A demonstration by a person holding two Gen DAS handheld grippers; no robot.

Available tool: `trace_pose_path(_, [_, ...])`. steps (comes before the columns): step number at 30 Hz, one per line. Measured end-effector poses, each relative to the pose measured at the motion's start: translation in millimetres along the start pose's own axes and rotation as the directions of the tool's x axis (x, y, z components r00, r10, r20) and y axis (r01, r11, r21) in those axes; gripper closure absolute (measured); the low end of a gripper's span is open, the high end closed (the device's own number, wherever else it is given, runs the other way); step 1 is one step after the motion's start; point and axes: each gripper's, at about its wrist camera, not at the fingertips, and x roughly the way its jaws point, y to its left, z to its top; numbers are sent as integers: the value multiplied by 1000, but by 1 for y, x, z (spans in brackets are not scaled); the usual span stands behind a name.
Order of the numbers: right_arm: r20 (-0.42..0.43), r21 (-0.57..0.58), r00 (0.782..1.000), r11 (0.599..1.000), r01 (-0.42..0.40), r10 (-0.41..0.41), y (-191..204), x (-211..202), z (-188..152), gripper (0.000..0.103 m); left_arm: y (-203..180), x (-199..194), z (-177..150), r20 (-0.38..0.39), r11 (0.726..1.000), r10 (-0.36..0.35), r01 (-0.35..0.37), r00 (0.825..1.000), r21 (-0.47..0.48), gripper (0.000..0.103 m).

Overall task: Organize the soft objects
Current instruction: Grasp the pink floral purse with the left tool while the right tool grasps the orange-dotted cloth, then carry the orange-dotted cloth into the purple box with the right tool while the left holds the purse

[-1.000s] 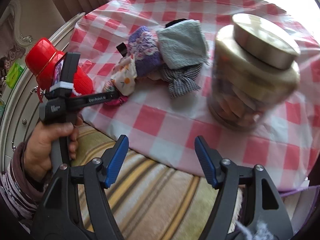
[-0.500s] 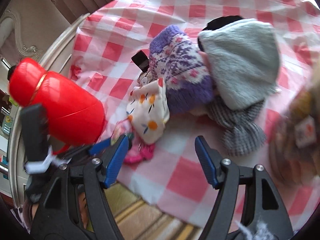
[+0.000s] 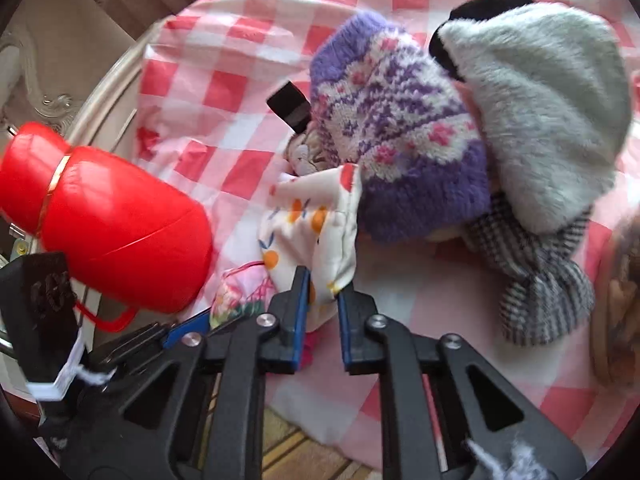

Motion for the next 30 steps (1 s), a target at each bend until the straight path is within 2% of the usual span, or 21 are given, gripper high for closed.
trace_pose_path(9, [61,57,998,998,-18,15,-14,-59,-37,90,-7,-21,-12,35,1000,-28,27,999,14,75])
trace_pose_path(19, [184,166,983,985,-41,10,-51,-148,-106,90,-12,-40,-22,69,998,-59,57,996,35,75])
trace_pose_path(25, [263,263,963,965,-22,-49,-86,-214,-163,90,-21,-49,-27,93,996,-70,65,993,58,76])
trace_pose_path(30, [279,369,951,929,20,-132,-126,-264,-213,90,-35,-59,-30,110,993,-90,80,990,87,76])
